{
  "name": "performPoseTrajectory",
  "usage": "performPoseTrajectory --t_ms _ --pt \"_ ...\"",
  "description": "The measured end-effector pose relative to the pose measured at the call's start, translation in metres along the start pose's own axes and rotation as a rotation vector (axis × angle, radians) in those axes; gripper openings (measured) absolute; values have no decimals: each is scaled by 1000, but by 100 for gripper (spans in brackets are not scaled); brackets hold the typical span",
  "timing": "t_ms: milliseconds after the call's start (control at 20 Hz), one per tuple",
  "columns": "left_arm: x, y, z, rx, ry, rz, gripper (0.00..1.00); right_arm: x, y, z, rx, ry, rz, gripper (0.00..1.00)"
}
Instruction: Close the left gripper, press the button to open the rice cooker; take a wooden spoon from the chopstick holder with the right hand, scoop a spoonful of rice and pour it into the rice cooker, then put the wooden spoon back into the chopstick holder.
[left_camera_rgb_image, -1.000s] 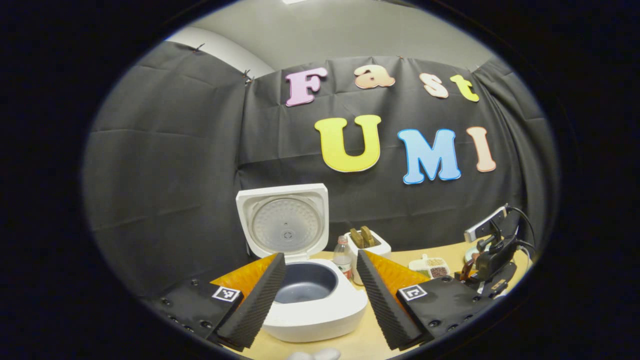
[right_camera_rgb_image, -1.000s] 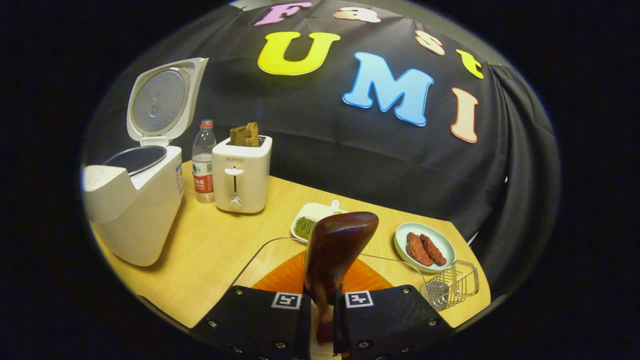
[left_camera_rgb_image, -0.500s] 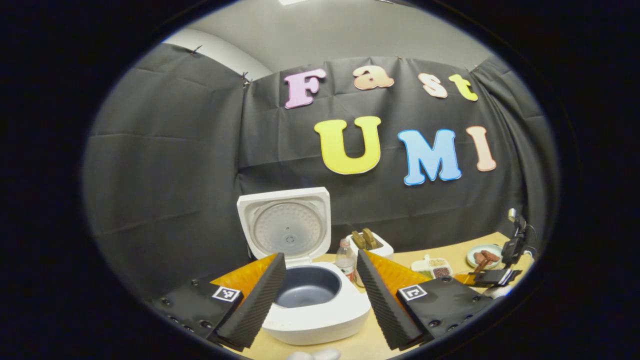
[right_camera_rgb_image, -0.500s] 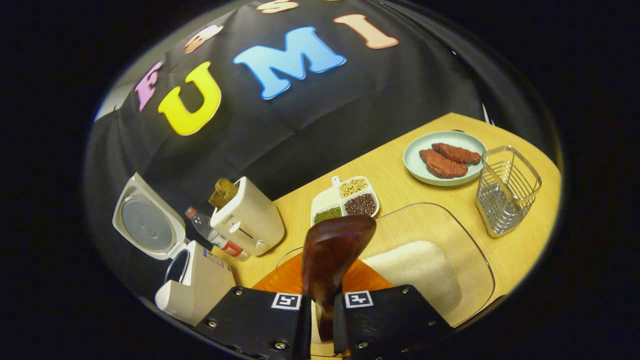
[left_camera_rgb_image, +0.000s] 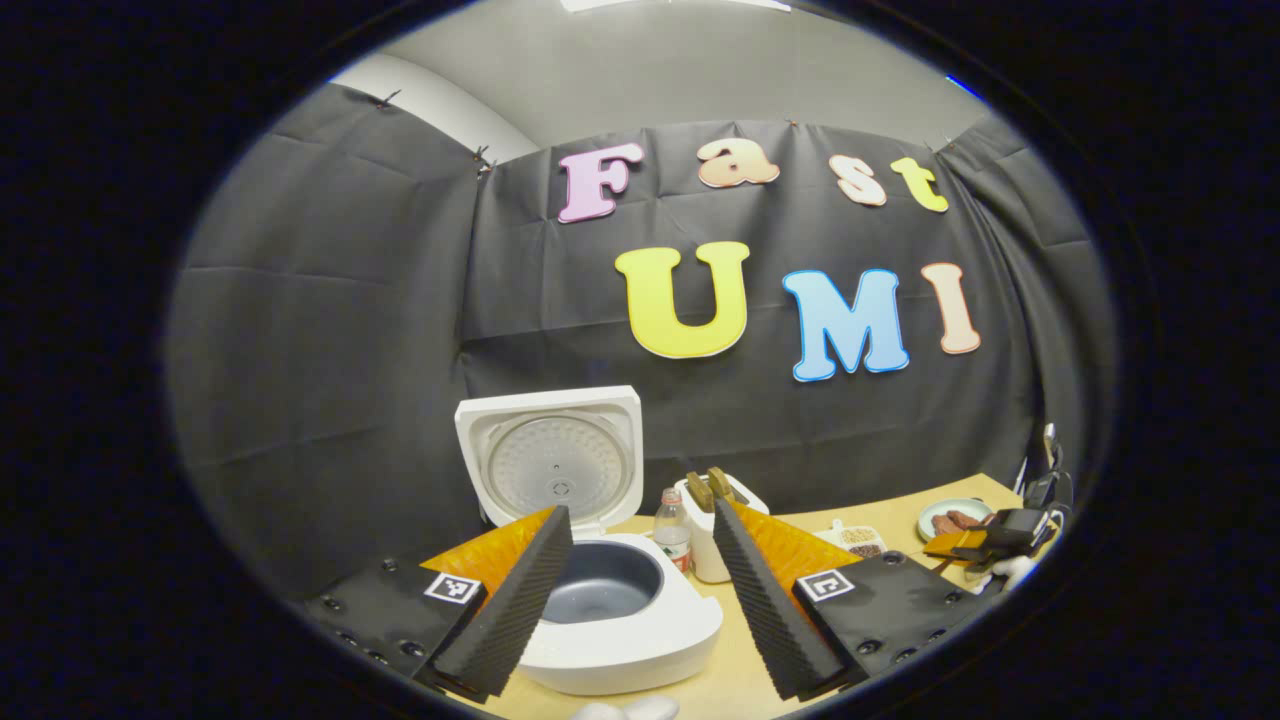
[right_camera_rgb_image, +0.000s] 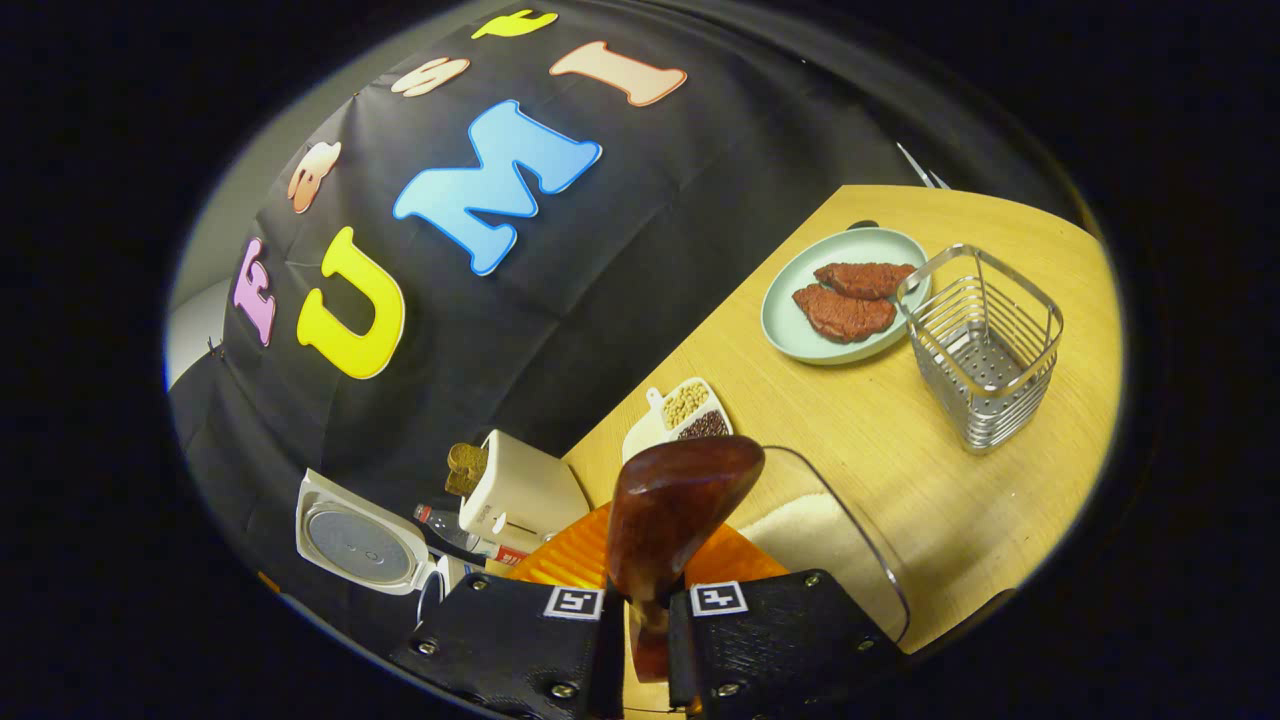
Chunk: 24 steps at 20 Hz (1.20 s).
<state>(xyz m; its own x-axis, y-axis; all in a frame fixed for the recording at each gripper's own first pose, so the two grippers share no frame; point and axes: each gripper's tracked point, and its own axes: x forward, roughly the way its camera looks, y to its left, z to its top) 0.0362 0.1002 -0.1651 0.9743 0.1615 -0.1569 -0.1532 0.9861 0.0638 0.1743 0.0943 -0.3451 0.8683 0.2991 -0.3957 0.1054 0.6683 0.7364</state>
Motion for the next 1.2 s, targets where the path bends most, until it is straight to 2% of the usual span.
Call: performPoseTrajectory --t_ms 300,550,750,950,1200 --pt "1 -12 5 8 -10 -20 98 -10 -3 23 10 -26 -7 17" --pt "-3 -8 4 4 -9 -20 99 -17 13 36 -5 -48 0 17" --pt "-7 2 3 2 -17 -7 98 -24 54 55 -2 -78 42 17" --pt "-15 21 3 3 -30 15 100 -28 113 64 7 -88 102 17" --pt "-24 47 -3 -16 -26 53 100 -24 203 33 -26 -39 177 17"
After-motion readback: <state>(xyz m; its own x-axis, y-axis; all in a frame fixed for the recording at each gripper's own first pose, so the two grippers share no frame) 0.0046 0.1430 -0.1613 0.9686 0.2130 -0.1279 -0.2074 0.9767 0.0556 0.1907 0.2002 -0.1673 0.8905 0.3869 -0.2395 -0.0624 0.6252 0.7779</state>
